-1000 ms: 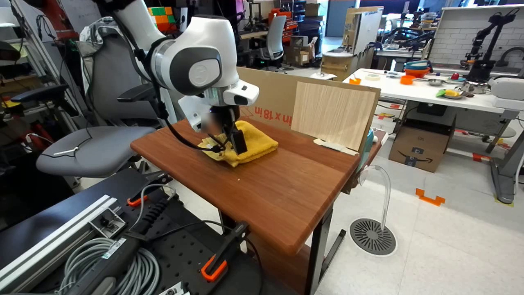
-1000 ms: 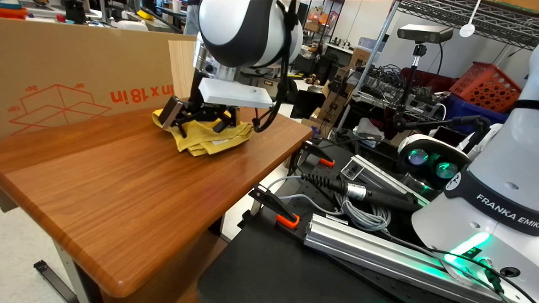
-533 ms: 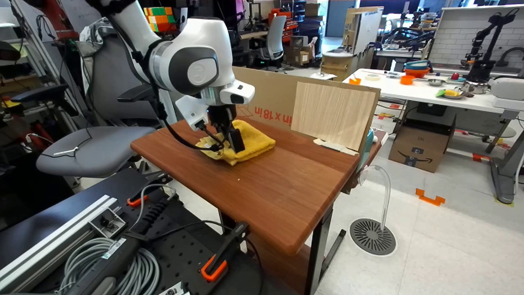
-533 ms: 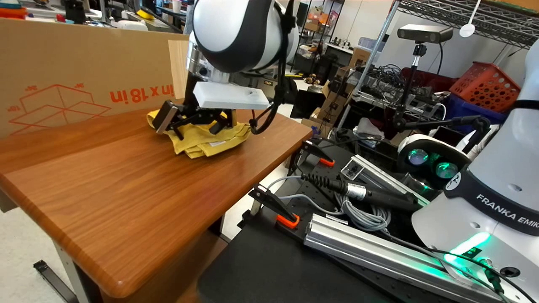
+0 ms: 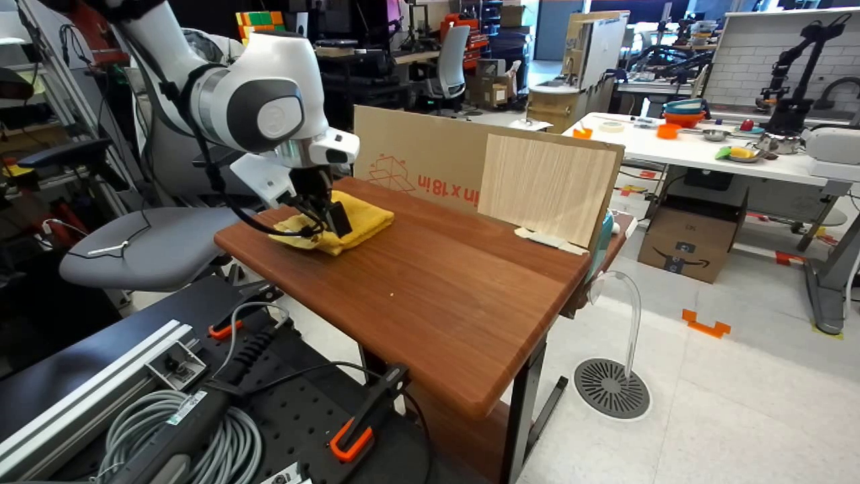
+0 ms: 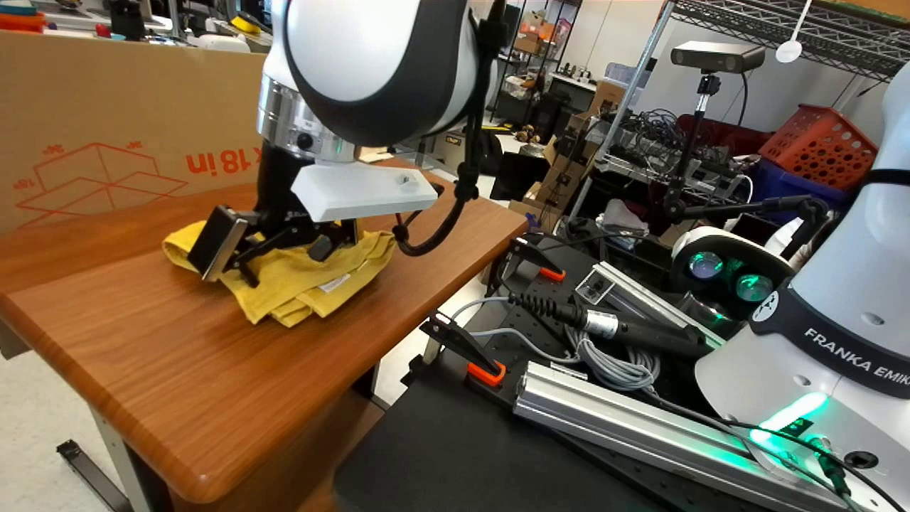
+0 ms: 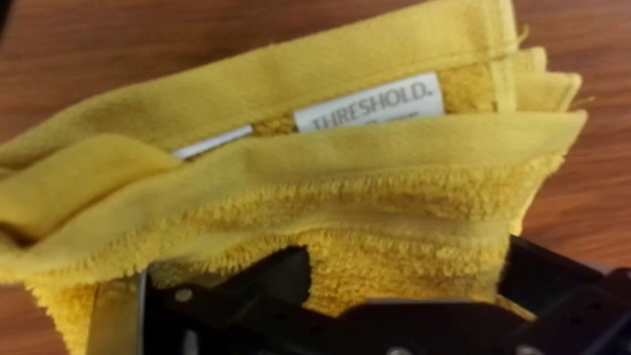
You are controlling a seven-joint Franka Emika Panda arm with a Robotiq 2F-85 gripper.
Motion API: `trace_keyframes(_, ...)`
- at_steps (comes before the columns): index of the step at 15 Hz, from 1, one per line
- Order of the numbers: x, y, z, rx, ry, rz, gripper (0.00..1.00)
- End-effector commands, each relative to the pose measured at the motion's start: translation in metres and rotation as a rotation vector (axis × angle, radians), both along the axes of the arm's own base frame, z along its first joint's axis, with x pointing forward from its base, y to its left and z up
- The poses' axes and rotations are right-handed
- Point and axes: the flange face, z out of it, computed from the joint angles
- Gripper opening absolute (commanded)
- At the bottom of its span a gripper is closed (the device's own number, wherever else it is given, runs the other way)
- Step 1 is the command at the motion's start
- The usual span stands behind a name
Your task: Wipe the table with the yellow towel
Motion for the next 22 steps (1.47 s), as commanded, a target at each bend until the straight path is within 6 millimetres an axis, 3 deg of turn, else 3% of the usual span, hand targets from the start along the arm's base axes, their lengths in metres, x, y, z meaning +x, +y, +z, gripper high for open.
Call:
trace_keyframes(1, -0.026, 0.040, -0.025, 0.045, 0.039, 0.078, 1.00)
trace_keyframes(4, -0.011, 0.054, -0.028, 0.062, -0.004, 0.076, 1.00)
trace_keyframes(6, 0.011, 0.049, -0.030, 0.055, -0.051, 0.057, 1.00)
trace_keyframes(11, 0.081, 0.014, -0.029, 0.033, -0.236, -0.031, 1.00)
trace_keyframes(13, 0.108, -0.015, -0.026, 0.011, -0.273, -0.097, 1.00)
trace_keyframes(15, 0.121, -0.055, -0.019, -0.033, -0.248, -0.175, 1.00)
trace_keyframes(20, 0.118, -0.195, -0.012, -0.157, -0.208, -0.416, 1.00)
trace_keyframes(22, 0.106, -0.243, -0.014, -0.202, -0.179, -0.505, 1.00)
